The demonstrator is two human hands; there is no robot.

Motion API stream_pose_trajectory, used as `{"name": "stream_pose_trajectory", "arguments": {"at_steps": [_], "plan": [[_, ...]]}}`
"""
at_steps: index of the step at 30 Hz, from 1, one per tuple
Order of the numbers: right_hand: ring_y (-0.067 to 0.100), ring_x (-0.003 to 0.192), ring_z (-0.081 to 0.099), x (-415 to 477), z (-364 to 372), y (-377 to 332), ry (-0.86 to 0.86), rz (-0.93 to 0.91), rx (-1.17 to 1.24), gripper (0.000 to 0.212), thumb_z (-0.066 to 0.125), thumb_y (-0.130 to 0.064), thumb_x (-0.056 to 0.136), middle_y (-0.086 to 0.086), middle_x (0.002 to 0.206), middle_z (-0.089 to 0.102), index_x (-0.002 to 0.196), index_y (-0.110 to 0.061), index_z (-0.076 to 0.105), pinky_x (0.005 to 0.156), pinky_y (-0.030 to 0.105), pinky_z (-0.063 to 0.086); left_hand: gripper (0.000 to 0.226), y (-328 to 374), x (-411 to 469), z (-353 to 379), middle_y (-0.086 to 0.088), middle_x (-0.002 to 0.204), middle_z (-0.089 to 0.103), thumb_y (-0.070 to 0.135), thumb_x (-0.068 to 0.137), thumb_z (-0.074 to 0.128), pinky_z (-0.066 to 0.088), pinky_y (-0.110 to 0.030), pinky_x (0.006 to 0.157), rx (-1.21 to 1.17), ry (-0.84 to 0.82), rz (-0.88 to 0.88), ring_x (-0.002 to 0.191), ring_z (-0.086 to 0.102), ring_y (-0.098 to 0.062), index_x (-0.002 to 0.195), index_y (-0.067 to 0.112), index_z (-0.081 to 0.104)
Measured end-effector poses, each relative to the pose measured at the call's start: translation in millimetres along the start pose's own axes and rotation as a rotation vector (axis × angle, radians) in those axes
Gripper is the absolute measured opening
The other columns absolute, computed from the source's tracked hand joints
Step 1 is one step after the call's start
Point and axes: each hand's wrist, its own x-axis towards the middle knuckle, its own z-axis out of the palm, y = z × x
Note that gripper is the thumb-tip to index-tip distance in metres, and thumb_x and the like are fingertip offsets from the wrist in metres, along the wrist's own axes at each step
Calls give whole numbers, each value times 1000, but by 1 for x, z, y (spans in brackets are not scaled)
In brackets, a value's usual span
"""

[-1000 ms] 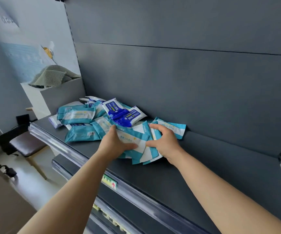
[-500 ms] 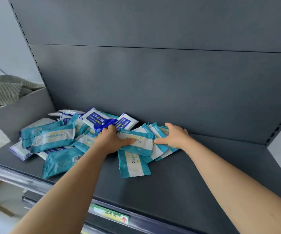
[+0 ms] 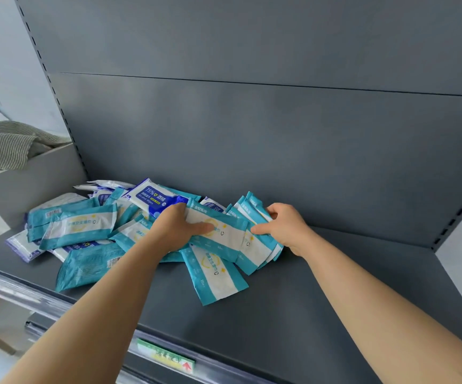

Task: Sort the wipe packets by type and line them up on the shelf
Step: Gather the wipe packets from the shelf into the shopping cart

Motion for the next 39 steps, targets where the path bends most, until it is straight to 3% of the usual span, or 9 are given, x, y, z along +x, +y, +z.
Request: {"name": "stream_pose_trajectory", "arguments": {"at_steps": [4,7,10,13,18,22,25,32,39], "plan": [[14,81,70,-9,-10,2,6,-57,71,31,80,-13,74,-1,95,69,99,-14,61,69,35,60,41,0,-29,-9,4,93,67,44,75,77,50,-25,61,16,61,61,80,64,-10,92,16,53],[16,82,71,-14,-11,5,-64,-21,117,28,77,-11,78,2,95,70,100,-10,60,68,35,59,49,-10,-49,-6,6,98,66,54,73,75,52,-30,74,113,-21,-48,87,63,-12,98,19,52],[21,87,70,-14,-4,13,-125,43,128,20,70,-10,83,9,99,71,100,-5,61,77,40,59,59,-18,-63,5,3,100,64,61,66,76,51,-35,83,148,-51,-129,90,61,-15,98,17,53],[24,92,69,-17,2,16,-163,63,210,18,64,-7,87,13,105,69,104,-4,59,84,43,57,62,-15,-65,14,-2,101,60,54,64,81,53,-37,80,76,46,-164,90,60,-18,100,12,54],[27,99,66,-24,9,13,-260,82,385,24,56,-2,92,15,111,68,115,-4,58,84,38,54,64,-10,-58,30,-1,102,62,26,62,90,57,-43,81,-315,86,-226,93,63,-20,104,10,44],[22,89,67,-30,11,15,-294,101,523,25,53,1,92,15,113,67,116,-5,59,73,31,55,65,-8,-61,41,8,101,64,13,70,85,57,-45,84,-537,61,-136,93,67,-18,112,30,38],[20,86,68,-38,6,19,-297,108,619,22,53,2,92,12,106,70,110,-8,61,72,32,56,62,-8,-66,49,4,103,69,6,74,80,58,-44,81,-699,53,-82,90,71,-19,116,31,43],[17,89,69,-68,-28,10,-105,-37,568,21,58,-4,91,3,103,72,107,-17,62,77,32,55,52,14,-75,61,1,101,74,0,76,76,58,-38,77,-878,16,127,89,72,-19,111,32,57],[17,93,70,-128,-72,21,204,-52,505,33,63,-10,88,-2,107,71,116,-26,57,84,36,57,57,56,-90,82,4,105,73,-1,76,76,58,-34,76,-872,-208,247,93,71,-16,121,27,54]]}}
